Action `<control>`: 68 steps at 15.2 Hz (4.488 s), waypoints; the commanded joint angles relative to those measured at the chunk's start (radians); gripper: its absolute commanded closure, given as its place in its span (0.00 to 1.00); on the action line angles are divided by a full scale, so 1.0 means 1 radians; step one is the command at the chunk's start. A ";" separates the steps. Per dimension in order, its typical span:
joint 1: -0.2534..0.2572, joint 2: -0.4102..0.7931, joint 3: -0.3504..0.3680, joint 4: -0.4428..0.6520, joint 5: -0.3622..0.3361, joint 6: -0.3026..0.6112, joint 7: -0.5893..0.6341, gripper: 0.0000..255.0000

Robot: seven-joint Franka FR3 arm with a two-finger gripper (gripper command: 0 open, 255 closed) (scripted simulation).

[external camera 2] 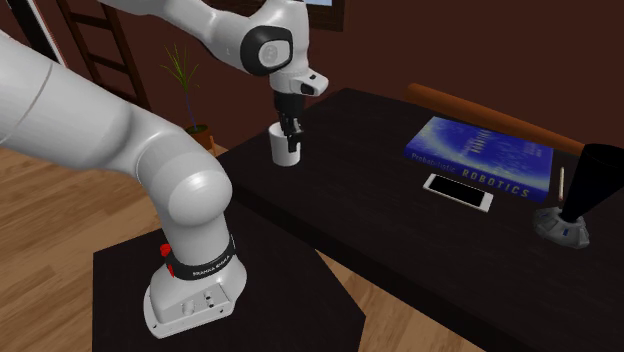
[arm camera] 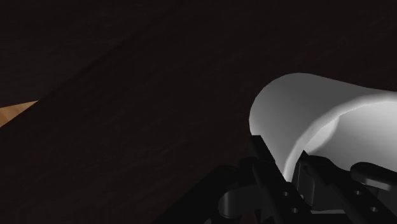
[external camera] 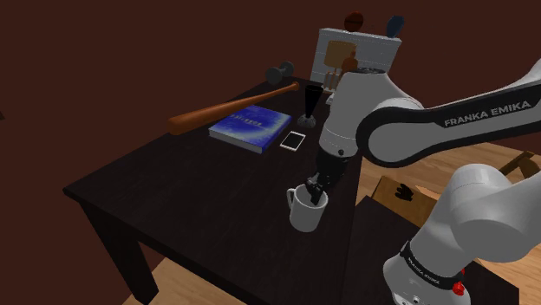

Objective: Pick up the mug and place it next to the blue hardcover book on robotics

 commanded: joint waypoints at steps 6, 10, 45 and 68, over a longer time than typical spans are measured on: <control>-0.006 -0.060 -0.018 0.064 -0.021 -0.123 0.010 1.00; -0.010 -0.082 -0.028 0.106 -0.033 -0.187 0.015 1.00; -0.172 0.432 -0.256 0.740 -0.214 -0.331 -0.222 1.00; -0.182 0.579 -0.273 0.621 -0.209 -0.067 -0.270 1.00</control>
